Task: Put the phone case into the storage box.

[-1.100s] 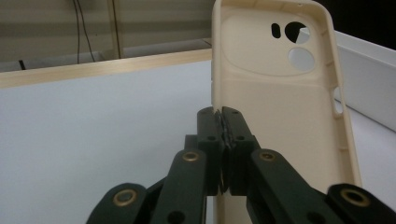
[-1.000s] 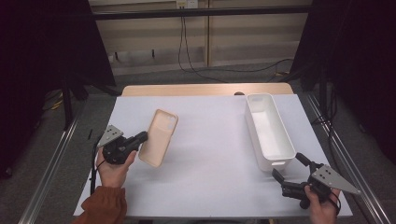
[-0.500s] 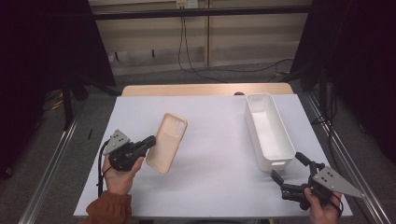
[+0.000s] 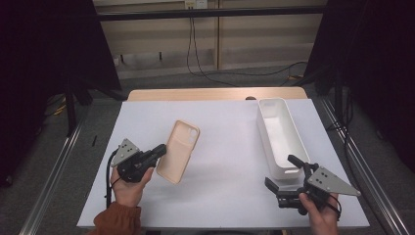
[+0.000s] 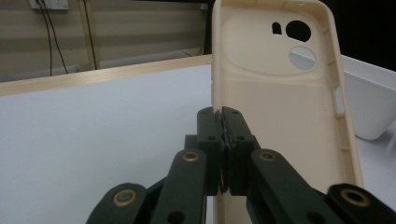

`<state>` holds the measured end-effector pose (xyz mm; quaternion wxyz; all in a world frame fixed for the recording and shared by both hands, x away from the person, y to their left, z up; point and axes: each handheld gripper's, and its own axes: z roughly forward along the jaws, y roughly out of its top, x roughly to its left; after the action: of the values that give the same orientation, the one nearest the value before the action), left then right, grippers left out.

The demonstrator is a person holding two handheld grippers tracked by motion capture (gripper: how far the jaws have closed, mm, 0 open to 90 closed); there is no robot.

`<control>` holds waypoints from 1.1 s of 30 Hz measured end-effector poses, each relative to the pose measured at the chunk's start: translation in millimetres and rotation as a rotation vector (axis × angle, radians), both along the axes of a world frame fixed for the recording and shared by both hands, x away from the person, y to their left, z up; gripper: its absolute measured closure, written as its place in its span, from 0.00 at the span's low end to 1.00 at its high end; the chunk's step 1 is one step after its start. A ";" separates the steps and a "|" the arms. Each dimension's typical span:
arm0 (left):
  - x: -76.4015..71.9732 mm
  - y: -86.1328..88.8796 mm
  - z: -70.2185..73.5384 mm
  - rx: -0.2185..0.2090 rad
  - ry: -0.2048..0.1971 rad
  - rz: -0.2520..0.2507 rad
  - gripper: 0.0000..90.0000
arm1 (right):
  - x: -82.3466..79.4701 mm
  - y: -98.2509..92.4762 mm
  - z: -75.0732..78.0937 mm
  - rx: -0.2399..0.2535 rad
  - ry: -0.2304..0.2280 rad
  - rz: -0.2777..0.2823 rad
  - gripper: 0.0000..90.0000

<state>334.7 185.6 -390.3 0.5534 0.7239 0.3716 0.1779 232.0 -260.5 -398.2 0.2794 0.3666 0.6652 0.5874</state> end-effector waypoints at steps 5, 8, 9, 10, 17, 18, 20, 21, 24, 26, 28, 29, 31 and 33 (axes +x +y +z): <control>-0.7 -9.6 -1.1 0.004 -0.007 -0.029 0.97 | 9.9 13.6 -0.5 0.004 0.004 0.048 0.00; -1.4 -15.3 -1.9 -0.002 -0.005 -0.044 0.97 | 14.1 21.0 -1.2 0.002 0.009 0.076 0.00; -1.6 -16.8 -2.1 0.003 -0.007 -0.050 0.97 | 15.5 22.4 -1.6 -0.008 0.010 0.084 0.00; -2.0 -18.8 -2.5 0.004 -0.009 -0.053 0.97 | 16.4 24.3 -2.0 -0.010 0.016 0.086 0.00; -0.9 -28.2 -3.9 0.001 -0.015 -0.066 0.97 | 22.3 35.4 -1.1 -0.011 0.018 0.097 0.00; -1.4 -30.0 -4.2 0.000 -0.016 -0.065 0.97 | 23.2 37.2 -0.4 -0.010 0.020 0.102 0.00; -1.0 -33.3 -4.6 0.002 -0.018 -0.069 0.97 | 25.3 41.7 1.3 -0.014 0.018 0.109 0.00; -0.6 -34.9 -4.7 0.002 -0.021 -0.072 0.97 | 26.7 43.9 2.3 -0.013 0.017 0.116 0.01; 0.5 -39.3 -4.3 0.000 -0.026 -0.072 0.97 | 31.9 50.0 5.0 -0.020 0.013 0.126 0.01; 2.0 -41.8 -3.1 0.002 -0.030 -0.073 0.97 | 36.3 53.5 6.9 -0.017 0.014 0.134 0.02; 3.6 -45.1 -1.4 0.005 -0.039 -0.076 0.97 | 40.1 56.0 8.4 -0.020 0.013 0.142 0.02; 4.5 -47.1 -0.5 0.006 -0.040 -0.079 0.97 | 41.5 57.0 9.0 -0.018 0.017 0.144 0.02; 5.8 -51.3 0.1 0.004 -0.046 -0.085 0.97 | 45.6 59.2 10.0 -0.017 0.018 0.150 0.03; 5.1 -55.1 -1.5 0.006 -0.050 -0.094 0.97 | 48.7 61.9 10.5 -0.012 0.018 0.150 0.04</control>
<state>339.8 130.5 -391.8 0.5681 0.7375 0.3226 0.1710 280.6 -198.6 -387.7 0.2307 0.3193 0.6969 0.5993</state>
